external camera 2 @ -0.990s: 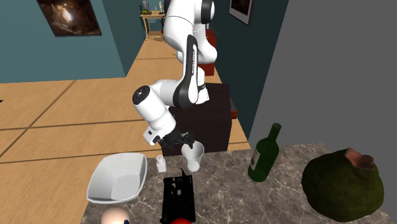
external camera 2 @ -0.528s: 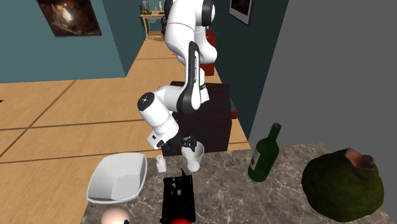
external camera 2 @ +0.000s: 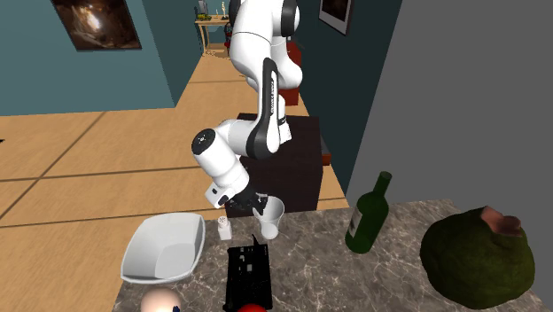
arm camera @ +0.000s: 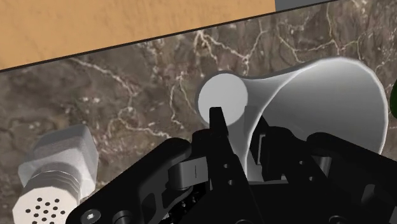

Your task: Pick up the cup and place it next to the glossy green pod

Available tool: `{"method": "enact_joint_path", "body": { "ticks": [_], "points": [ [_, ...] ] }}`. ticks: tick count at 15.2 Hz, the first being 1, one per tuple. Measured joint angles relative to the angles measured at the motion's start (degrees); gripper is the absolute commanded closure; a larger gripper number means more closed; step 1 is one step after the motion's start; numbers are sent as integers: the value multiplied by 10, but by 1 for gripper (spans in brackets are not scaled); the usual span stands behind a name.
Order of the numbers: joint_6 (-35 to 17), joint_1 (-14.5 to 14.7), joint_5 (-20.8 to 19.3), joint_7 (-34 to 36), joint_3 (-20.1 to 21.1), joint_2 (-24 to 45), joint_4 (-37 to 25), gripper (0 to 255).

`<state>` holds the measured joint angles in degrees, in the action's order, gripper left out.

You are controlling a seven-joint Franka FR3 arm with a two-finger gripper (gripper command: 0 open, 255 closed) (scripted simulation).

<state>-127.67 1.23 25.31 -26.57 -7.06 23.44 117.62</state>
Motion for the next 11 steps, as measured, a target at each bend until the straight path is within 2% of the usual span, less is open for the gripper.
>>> {"method": "enact_joint_path", "body": {
  "ticks": [11],
  "points": [
    [16,1,-7,8,-3,-16,-1,255]
  ]
}}
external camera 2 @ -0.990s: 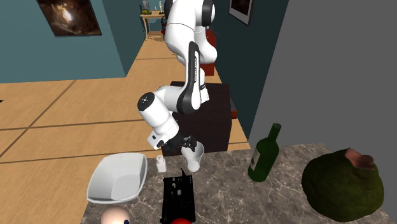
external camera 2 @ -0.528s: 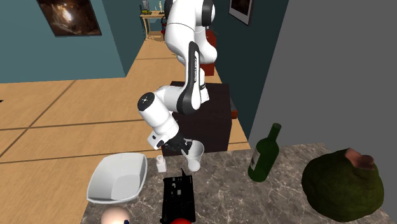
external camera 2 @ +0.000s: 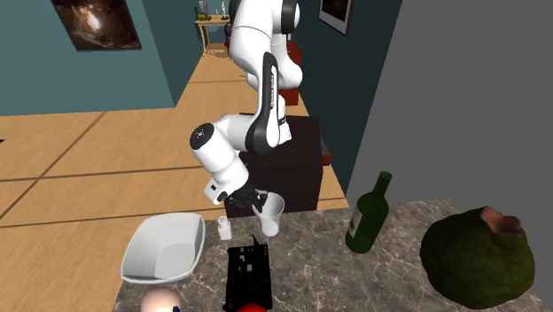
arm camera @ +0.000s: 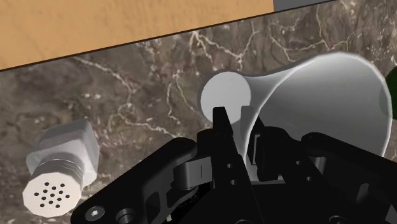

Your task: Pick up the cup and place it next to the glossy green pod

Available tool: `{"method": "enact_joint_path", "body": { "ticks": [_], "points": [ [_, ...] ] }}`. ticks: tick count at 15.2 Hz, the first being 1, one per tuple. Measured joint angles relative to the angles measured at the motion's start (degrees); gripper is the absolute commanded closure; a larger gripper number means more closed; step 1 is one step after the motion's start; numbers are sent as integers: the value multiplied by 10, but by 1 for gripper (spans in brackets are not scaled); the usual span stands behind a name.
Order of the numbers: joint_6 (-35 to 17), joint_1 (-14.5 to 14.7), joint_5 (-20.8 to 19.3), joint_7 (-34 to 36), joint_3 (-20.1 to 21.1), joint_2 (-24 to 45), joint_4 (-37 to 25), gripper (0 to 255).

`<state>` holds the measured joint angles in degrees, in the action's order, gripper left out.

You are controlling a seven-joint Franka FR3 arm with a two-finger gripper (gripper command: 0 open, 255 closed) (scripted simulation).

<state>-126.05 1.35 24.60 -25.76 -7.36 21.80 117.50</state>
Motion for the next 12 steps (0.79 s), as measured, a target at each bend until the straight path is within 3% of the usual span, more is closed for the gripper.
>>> {"method": "enact_joint_path", "body": {
  "ticks": [12],
  "points": [
    [70,4,-27,33,-10,-63,-13,255]
  ]
}}
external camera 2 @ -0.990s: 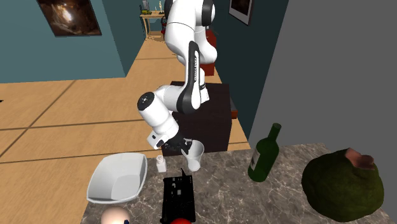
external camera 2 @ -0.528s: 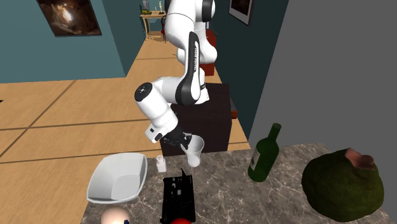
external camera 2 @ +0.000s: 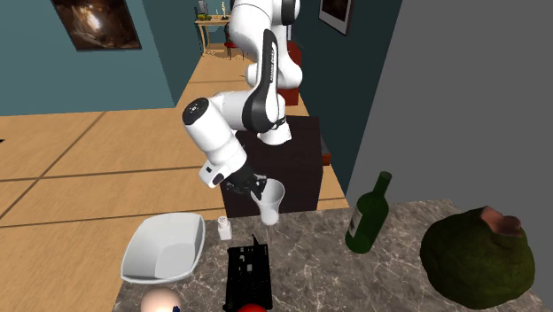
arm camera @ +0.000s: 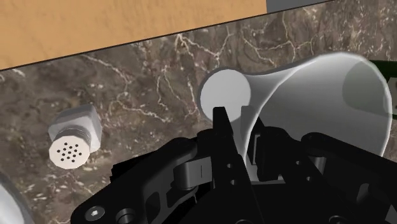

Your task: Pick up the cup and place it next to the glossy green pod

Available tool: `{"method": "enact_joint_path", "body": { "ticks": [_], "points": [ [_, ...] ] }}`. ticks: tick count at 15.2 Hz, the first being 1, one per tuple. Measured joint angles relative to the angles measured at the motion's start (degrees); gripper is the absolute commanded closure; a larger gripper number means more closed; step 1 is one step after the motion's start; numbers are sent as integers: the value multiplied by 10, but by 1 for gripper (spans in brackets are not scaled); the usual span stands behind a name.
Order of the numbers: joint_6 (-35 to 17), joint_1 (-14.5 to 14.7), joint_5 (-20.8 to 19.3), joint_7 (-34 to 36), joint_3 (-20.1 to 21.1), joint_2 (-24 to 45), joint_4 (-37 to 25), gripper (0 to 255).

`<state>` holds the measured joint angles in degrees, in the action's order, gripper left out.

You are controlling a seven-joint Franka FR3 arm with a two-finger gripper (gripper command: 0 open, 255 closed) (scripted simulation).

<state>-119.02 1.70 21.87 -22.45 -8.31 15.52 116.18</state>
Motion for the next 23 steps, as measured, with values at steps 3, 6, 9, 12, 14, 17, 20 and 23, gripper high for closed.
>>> {"method": "enact_joint_path", "body": {
  "ticks": [3,6,9,12,14,17,20,23],
  "points": [
    [18,0,-6,8,-2,-13,-6,255],
    [36,1,-11,16,-3,-27,-13,255],
    [56,0,-17,23,-5,-39,-22,255],
    [74,1,-21,30,-5,-48,-32,255],
    [87,1,-24,36,-5,-57,-36,255],
    [105,1,-28,42,-6,-65,-48,255],
    [126,1,-32,49,-7,-74,-61,255],
    [146,1,-34,56,-7,-80,-75,255]
  ]
}}
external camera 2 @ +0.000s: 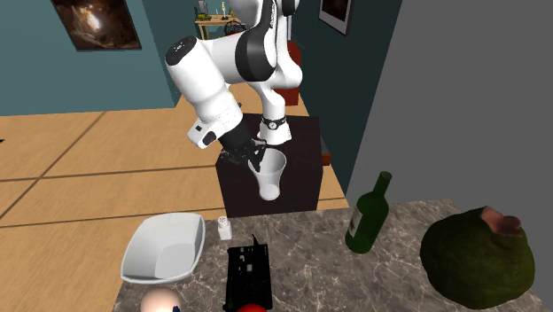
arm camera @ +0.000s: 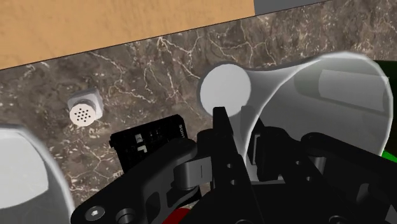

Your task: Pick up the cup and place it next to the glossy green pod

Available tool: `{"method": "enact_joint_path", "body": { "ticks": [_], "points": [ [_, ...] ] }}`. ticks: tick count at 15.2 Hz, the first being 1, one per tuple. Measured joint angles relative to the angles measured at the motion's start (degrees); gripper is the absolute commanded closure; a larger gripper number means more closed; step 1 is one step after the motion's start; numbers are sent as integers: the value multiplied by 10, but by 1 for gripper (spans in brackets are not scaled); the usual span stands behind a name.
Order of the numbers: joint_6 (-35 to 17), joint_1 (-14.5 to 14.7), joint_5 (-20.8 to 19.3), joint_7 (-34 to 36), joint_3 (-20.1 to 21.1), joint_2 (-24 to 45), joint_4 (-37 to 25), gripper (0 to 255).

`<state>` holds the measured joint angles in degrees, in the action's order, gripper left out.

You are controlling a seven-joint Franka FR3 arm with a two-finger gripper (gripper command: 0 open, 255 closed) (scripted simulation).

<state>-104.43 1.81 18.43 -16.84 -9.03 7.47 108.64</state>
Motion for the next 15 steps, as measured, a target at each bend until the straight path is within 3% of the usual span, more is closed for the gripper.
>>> {"method": "enact_joint_path", "body": {
  "ticks": [15],
  "points": [
    [103,-3,-10,29,-3,-23,-84,255]
  ]
}}
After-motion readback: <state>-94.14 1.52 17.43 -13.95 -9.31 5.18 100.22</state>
